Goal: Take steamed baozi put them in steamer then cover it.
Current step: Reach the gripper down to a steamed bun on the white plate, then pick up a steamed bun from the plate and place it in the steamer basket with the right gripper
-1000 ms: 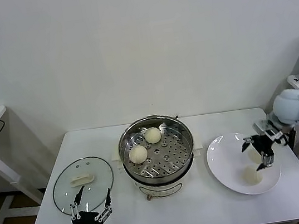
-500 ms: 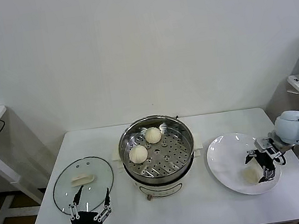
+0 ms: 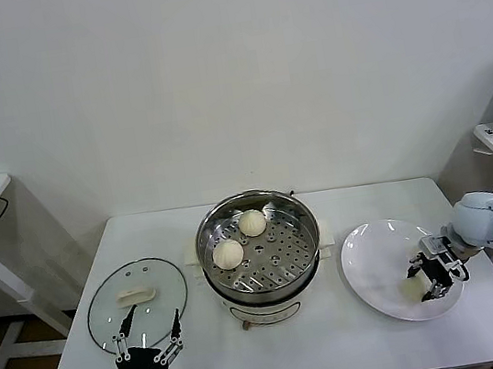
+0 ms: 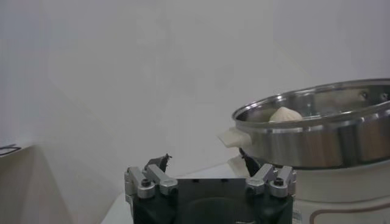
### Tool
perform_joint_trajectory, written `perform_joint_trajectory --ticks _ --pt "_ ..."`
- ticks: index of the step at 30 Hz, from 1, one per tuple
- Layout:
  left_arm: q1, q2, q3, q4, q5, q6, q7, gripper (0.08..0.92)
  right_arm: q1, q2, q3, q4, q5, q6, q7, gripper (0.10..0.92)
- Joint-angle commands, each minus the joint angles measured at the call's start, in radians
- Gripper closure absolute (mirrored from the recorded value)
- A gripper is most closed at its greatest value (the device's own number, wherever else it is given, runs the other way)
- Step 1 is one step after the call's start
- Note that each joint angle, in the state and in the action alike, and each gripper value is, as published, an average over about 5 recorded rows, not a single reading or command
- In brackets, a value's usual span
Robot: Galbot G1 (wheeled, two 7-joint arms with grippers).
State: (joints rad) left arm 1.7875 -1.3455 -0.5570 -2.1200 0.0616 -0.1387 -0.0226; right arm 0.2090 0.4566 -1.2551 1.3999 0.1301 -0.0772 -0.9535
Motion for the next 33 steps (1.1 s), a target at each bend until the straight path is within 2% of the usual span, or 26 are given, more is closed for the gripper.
perform_joint_trajectory --ticks 1,7,15,24,33 --pt "0.000 0.002 0.004 -0.006 0.000 0.003 -0.001 0.177 0.121 0.017 0.045 0.023 -0.022 0.035 -0.086 0.443" --pt "0.000 0.003 0.014 -0.010 0.000 0.007 -0.002 0.177 0.382 0.152 0.037 0.049 -0.054 0.218 -0.251 0.436" --pt "0.016 0.007 0.015 -0.030 -0.003 0.008 -0.004 0.177 0.606 0.434 -0.049 0.108 -0.046 0.448 -0.288 0.401" --pt "0.031 0.022 0.019 -0.084 -0.042 0.044 -0.008 0.177 0.572 0.667 -0.059 0.140 -0.177 0.572 -0.249 0.389" --pt "0.035 0.030 0.015 -0.106 -0.047 0.052 -0.012 0.177 0.458 0.765 -0.058 0.138 -0.315 0.665 -0.239 0.389"
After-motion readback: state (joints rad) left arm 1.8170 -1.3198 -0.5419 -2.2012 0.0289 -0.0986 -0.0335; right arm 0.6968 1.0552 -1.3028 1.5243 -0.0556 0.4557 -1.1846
